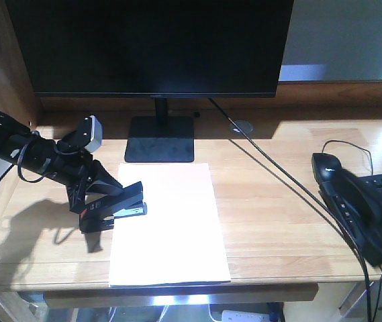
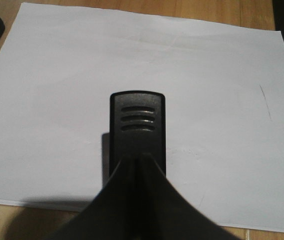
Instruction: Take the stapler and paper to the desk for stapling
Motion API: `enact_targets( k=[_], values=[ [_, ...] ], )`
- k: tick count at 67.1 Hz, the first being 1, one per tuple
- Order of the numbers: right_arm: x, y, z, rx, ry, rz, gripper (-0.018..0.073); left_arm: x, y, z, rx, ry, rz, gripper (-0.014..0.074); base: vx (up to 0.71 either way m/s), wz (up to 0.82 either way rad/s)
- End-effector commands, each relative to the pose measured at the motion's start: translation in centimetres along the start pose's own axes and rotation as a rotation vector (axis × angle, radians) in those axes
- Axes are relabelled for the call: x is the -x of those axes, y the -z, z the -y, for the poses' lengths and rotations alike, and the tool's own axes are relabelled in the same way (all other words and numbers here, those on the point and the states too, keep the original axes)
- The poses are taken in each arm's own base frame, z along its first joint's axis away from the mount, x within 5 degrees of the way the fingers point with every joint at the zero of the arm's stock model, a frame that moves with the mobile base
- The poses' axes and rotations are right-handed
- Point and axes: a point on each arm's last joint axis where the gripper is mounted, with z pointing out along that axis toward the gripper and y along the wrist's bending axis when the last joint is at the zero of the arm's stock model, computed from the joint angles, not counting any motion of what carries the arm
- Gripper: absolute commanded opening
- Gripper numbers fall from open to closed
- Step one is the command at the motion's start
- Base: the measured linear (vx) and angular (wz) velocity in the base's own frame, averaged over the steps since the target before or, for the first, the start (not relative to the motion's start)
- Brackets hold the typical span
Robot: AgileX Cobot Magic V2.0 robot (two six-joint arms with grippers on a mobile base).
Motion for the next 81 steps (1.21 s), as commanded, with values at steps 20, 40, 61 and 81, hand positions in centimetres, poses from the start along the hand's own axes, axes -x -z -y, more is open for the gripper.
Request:
enact_targets(
  k=[20, 40, 61, 81],
  values=[
    [-3.2, 5.6, 0.0, -0.008, 0.085, 0.204, 0.0589, 2.7, 1.7, 0.2, 0.028, -0.026, 0.074, -0.0006, 0.00, 0.00],
    [-4.8, 7.1, 0.1, -0.018, 0.082, 0.294, 0.0589, 2.7, 1.7, 0.2, 0.028, -0.026, 0.074, -0.0006, 0.00, 0.00],
    [-4.8, 7.2, 0.1, -0.019, 0.082, 0.294, 0.0589, 2.7, 1.7, 0.2, 0.028, -0.026, 0.074, -0.0006, 0.00, 0.00],
    [-4.8, 7.2, 0.1, -0.019, 0.082, 0.294, 0.0589, 2.7, 1.7, 0.2, 0.028, -0.026, 0.074, -0.0006, 0.00, 0.00]
  ],
)
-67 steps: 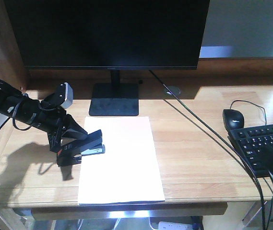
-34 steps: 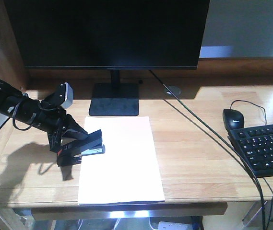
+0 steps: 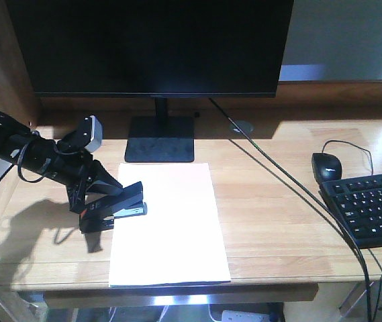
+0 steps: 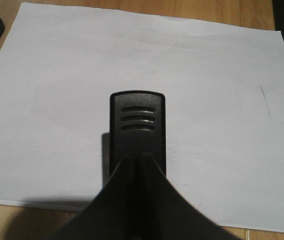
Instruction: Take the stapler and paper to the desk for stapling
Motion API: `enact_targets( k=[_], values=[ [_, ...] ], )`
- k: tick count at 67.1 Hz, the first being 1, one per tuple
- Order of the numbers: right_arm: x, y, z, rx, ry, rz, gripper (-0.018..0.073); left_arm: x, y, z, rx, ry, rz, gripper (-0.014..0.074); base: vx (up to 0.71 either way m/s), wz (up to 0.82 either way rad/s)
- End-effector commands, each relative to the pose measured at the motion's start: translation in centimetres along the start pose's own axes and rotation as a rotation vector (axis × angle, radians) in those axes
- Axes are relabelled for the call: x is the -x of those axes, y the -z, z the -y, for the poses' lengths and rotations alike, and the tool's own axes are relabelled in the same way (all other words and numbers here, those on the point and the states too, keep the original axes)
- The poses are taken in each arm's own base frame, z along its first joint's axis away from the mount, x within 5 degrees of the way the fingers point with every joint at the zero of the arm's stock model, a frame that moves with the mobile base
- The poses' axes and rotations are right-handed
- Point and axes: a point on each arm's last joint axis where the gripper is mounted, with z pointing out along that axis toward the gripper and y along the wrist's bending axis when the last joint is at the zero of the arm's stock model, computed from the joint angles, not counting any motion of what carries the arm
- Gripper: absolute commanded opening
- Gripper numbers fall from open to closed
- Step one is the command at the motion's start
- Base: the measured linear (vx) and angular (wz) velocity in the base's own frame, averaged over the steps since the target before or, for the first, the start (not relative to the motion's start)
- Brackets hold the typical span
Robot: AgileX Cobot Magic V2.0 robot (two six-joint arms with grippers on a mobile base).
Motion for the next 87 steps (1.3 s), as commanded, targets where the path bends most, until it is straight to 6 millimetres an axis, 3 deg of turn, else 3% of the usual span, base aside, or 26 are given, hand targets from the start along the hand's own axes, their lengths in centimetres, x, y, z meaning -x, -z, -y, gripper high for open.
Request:
enact_targets(
  k=[1, 49, 87],
  values=[
    [0.8, -0.1, 0.2, -0.028, 0.056, 0.017, 0.0589, 2.7, 1.7, 0.2, 0.028, -0.027, 0.074, -0.0006, 0.00, 0.00],
    [0.8, -0.1, 0.2, -0.024, 0.057, 0.016, 0.0589, 3.0, 1.5, 0.5, 0.001, -0.015, 0.109, -0.0006, 0.00, 0.00],
    [0.8, -0.1, 0.2, -0.024, 0.057, 0.016, 0.0589, 4.8, -0.5, 0.3, 0.085, -0.036, 0.105, -0.0006, 0.00, 0.00]
  ],
)
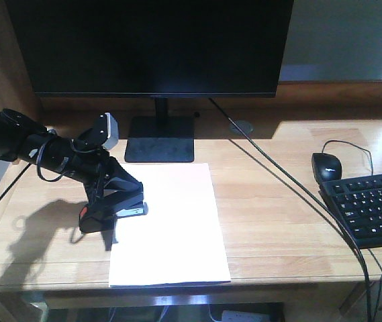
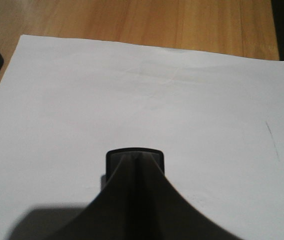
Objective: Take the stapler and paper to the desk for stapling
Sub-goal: 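Move the stapler onto the paper edge with the left gripper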
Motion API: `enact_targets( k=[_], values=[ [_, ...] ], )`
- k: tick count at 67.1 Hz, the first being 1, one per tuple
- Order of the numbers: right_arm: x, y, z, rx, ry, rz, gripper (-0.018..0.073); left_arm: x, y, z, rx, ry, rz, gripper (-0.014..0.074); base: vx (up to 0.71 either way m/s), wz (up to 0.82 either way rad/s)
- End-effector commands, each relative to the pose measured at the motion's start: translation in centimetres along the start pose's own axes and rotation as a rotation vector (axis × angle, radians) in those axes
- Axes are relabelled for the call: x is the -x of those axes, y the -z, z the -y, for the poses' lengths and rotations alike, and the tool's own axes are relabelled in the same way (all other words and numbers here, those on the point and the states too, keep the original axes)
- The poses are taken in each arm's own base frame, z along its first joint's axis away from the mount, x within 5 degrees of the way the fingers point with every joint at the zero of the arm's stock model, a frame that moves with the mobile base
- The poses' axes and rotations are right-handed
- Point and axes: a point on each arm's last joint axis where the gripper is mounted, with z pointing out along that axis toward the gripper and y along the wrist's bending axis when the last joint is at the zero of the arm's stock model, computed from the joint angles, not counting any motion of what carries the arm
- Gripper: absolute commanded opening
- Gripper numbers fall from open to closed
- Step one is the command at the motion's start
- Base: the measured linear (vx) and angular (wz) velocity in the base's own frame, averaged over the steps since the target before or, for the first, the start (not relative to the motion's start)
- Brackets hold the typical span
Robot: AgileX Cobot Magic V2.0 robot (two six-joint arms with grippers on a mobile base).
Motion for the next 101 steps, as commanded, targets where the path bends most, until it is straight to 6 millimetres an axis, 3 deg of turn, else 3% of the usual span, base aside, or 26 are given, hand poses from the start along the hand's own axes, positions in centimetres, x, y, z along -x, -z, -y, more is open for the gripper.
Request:
enact_targets(
  k=[1, 68, 88, 101],
  values=[
    [0.8, -0.1, 0.2, -0.024, 0.056, 0.016, 0.0589, 2.9, 1.3, -0.1, 0.062, -0.027, 0.070, -0.0006, 0.00, 0.00],
    [0.8, -0.1, 0.2, -0.025, 0.056, 0.016, 0.0589, 2.7, -0.3, 0.5, 0.073, -0.095, -0.100, -0.0006, 0.00, 0.00],
    [0.8, -0.1, 0.2, -0.024, 0.056, 0.016, 0.0589, 0.7, -2.1, 0.4, -0.003, -0.030, -0.119, -0.0006, 0.00, 0.00],
    [0.8, -0.1, 0.2, -0.024, 0.056, 0.016, 0.0589, 0.5, -2.3, 0.4, -0.006, -0.026, -0.119, -0.0006, 0.00, 0.00]
  ],
)
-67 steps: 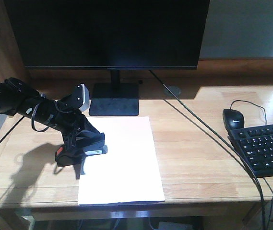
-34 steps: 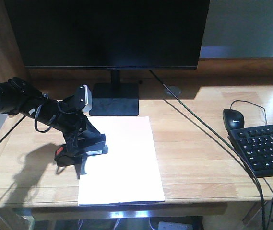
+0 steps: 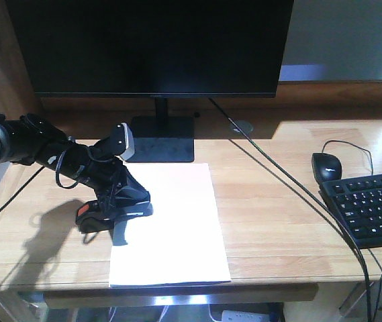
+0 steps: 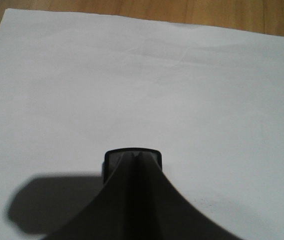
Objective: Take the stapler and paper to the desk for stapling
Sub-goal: 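Move the stapler onto the paper edge with the left gripper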
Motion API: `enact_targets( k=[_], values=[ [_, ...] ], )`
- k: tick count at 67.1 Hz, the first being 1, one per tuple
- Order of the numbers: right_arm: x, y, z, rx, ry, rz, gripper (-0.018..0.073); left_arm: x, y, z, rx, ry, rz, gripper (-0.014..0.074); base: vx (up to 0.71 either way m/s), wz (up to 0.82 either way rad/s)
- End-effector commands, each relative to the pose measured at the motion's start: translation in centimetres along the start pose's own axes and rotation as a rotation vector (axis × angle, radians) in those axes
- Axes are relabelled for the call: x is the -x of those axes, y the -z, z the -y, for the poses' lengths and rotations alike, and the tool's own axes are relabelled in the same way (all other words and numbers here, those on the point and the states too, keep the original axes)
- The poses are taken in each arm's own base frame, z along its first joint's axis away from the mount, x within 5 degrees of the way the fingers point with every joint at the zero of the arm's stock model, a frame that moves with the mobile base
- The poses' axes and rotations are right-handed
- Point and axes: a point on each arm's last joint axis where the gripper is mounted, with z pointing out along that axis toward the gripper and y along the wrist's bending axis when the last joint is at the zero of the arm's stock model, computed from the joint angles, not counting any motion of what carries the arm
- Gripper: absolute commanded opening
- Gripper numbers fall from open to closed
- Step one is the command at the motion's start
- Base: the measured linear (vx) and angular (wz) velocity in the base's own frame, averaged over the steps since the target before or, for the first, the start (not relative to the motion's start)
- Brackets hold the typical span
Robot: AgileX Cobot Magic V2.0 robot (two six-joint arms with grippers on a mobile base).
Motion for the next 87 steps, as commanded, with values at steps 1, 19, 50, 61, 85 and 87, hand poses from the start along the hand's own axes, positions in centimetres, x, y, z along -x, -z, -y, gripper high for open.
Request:
enact_targets(
  k=[1, 19, 50, 61, 85, 87],
  values=[
    [0.81, -0.07, 0.19, -0.024, 0.055, 0.016, 0.0589, 0.82, 0.63, 0.17, 0.009, -0.031, -0.013, -0.0006, 0.00, 0.00],
    [0.81, -0.07, 0.18, -0.022, 0.055, 0.016, 0.0589, 0.80, 0.63, 0.04, 0.023, -0.031, -0.016, -0.0006, 0.00, 0.00],
    [0.81, -0.07, 0.18, -0.022, 0.055, 0.016, 0.0589, 0.79, 0.63, 0.00, 0.028, -0.031, -0.017, -0.0006, 0.00, 0.00],
    [0.81, -0.07, 0.18, -0.022, 0.055, 0.016, 0.0589, 0.78, 0.63, -0.01, 0.029, -0.031, -0.017, -0.0006, 0.00, 0.00],
    [0.81, -0.07, 0.19, -0.023, 0.055, 0.016, 0.0589, 1.02, 0.94, 0.02, 0.036, -0.012, -0.015, -0.0006, 0.00, 0.00],
    [0.81, -0.07, 0.19, -0.023, 0.055, 0.016, 0.0589, 1.12, 1.07, 0.04, 0.038, -0.015, -0.014, -0.0006, 0.00, 0.00]
  ],
)
